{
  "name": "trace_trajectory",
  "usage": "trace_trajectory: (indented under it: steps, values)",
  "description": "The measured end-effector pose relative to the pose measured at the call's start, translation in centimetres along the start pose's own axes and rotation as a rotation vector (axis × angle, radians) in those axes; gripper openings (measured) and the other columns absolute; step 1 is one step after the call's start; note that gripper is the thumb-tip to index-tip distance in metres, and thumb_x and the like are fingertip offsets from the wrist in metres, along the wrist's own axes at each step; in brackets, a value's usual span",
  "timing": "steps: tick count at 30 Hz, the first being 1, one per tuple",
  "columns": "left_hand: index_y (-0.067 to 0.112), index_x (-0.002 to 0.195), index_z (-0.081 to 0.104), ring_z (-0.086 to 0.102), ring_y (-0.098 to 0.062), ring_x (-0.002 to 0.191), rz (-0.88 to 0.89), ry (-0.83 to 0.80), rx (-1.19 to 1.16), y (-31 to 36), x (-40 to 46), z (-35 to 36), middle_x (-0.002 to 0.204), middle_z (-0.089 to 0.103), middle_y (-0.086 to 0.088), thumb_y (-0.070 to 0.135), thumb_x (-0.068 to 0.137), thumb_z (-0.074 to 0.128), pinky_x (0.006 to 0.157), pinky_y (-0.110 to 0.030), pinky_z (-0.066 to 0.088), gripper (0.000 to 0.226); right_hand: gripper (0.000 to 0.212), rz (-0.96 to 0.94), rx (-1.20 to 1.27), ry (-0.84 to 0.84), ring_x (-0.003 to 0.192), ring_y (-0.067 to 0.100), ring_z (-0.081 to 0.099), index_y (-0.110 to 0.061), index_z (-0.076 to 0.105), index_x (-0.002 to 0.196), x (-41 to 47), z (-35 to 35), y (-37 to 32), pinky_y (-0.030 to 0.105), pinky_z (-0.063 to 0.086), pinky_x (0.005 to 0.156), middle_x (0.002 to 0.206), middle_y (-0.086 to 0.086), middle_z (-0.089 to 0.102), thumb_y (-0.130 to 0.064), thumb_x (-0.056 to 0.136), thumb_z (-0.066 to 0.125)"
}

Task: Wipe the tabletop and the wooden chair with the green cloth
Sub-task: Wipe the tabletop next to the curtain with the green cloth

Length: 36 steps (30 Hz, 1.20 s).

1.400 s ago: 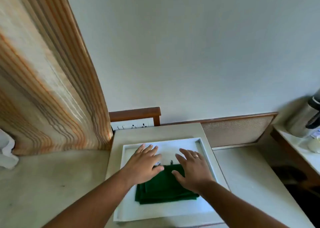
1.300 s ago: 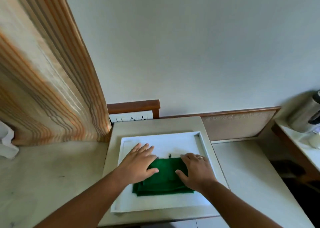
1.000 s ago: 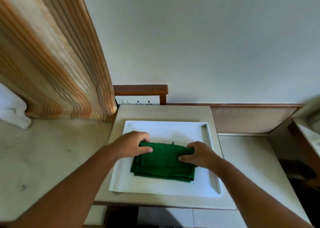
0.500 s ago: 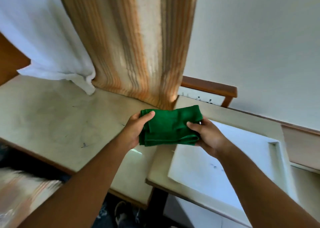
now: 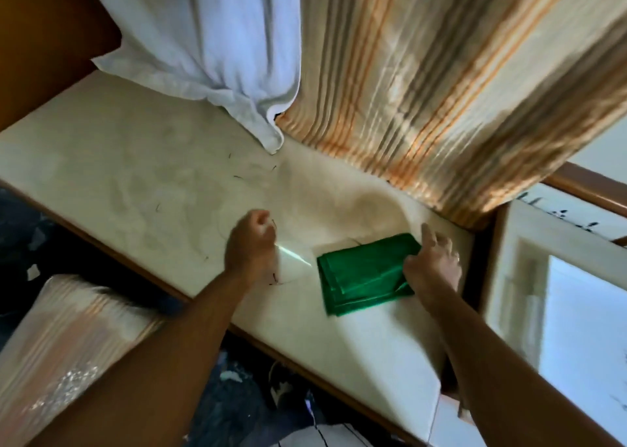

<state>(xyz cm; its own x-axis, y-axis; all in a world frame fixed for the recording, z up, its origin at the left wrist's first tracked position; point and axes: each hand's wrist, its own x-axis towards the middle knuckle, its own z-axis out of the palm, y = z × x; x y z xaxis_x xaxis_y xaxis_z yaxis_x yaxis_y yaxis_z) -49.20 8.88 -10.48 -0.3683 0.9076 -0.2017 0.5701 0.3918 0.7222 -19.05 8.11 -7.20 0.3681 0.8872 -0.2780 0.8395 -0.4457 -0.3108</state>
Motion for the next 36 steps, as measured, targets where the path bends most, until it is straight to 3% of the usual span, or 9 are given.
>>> trace_trajectory:
  steps: [5, 10, 13, 19, 23, 26, 28, 33, 36]
  values:
    - [0.023, 0.157, 0.024, 0.016, -0.039, 0.152, 0.014, 0.102, 0.660, -7.6, 4.6, -3.0, 0.166, 0.020, -0.016, 0.053, 0.100, 0.033, 0.120, -0.062, 0.004, 0.065, 0.080, 0.079, -0.023, -0.190, 0.148, 0.039, 0.017, -0.016, 0.011, 0.157, -0.3, 4.9, -2.3, 0.051, 0.026, 0.115, 0.165, 0.015, 0.010, -0.057, 0.095, 0.043]
    - [0.020, 0.159, 0.016, 0.012, -0.038, 0.154, 0.008, 0.083, 0.685, -9.3, 6.0, -1.9, 0.168, 0.012, -0.015, 0.052, 0.101, 0.022, 0.121, -0.063, 0.007, 0.067, 0.084, 0.036, -0.183, -0.033, 0.151, 0.035, -0.005, -0.006, -0.001, 0.156, 1.8, 8.8, -6.1, 0.045, 0.002, 0.122, 0.165, 0.020, -0.005, -0.050, 0.096, 0.039]
    - [0.021, 0.160, 0.012, 0.008, -0.037, 0.154, 0.003, 0.076, 0.704, -9.6, 5.9, -1.9, 0.168, 0.009, -0.015, 0.052, 0.102, 0.021, 0.121, -0.061, 0.004, 0.066, 0.082, -0.340, -0.145, -0.014, 0.151, 0.036, 0.008, -0.006, 0.017, 0.155, -0.4, 11.8, -9.6, 0.051, 0.012, 0.121, 0.164, 0.019, 0.012, -0.039, 0.086, 0.047]
    - [0.020, 0.159, 0.015, 0.007, -0.038, 0.154, 0.016, 0.064, 0.695, -9.8, 6.0, -2.1, 0.168, 0.010, -0.016, 0.049, 0.102, 0.025, 0.121, -0.062, 0.003, 0.065, 0.088, -1.307, -0.268, -0.378, 0.151, 0.031, 0.013, -0.015, 0.023, 0.155, -6.1, 16.3, -10.3, 0.047, 0.010, 0.121, 0.164, 0.010, 0.019, -0.041, 0.078, 0.054]
    - [0.020, 0.159, 0.017, 0.009, -0.038, 0.154, 0.009, 0.084, 0.696, -9.7, 6.1, -2.0, 0.168, 0.012, -0.016, 0.049, 0.102, 0.025, 0.120, -0.062, 0.003, 0.064, 0.073, -1.033, -0.212, -0.086, 0.134, 0.048, 0.043, 0.002, 0.050, 0.139, 5.6, 10.5, -8.1, 0.056, 0.032, 0.112, 0.147, 0.027, 0.046, -0.022, 0.072, 0.063]
    - [0.020, 0.159, 0.018, 0.010, -0.038, 0.154, 0.009, 0.090, 0.707, -9.6, 6.0, -1.9, 0.167, 0.013, -0.016, 0.049, 0.102, 0.023, 0.120, -0.062, 0.004, 0.064, 0.080, -0.563, -0.279, -0.025, 0.147, 0.042, 0.020, -0.005, 0.027, 0.153, 11.4, 6.8, -5.7, 0.051, 0.019, 0.119, 0.161, 0.022, 0.020, -0.037, 0.083, 0.047]
    - [0.020, 0.159, 0.018, 0.010, -0.039, 0.153, 0.007, 0.091, 0.705, -9.6, 6.1, -2.0, 0.167, 0.013, -0.017, 0.051, 0.099, 0.020, 0.120, -0.062, 0.005, 0.067, 0.081, -0.527, -0.311, 0.002, 0.148, 0.044, 0.015, -0.004, 0.022, 0.154, 9.4, 7.6, -4.7, 0.057, 0.021, 0.118, 0.162, 0.023, 0.015, -0.037, 0.083, 0.043]
    - [0.020, 0.159, 0.018, 0.010, -0.039, 0.153, 0.006, 0.094, 0.692, -9.5, 6.1, -1.9, 0.167, 0.013, -0.017, 0.051, 0.097, 0.020, 0.120, -0.063, 0.004, 0.069, 0.093, -1.382, -0.416, -0.410, 0.152, 0.030, 0.013, -0.016, 0.018, 0.157, -1.6, 9.6, 0.7, 0.049, 0.015, 0.121, 0.165, 0.008, 0.016, -0.040, 0.075, 0.055]
    - [0.020, 0.159, 0.018, 0.010, -0.040, 0.153, 0.016, 0.102, 0.682, -9.6, 6.2, -1.9, 0.167, 0.013, -0.017, 0.051, 0.097, 0.020, 0.119, -0.063, 0.005, 0.069, 0.082, -1.559, -0.460, -0.439, 0.149, 0.032, 0.024, -0.009, 0.037, 0.150, 3.9, 8.3, -2.2, 0.048, 0.021, 0.120, 0.159, 0.011, 0.032, -0.031, 0.074, 0.059]
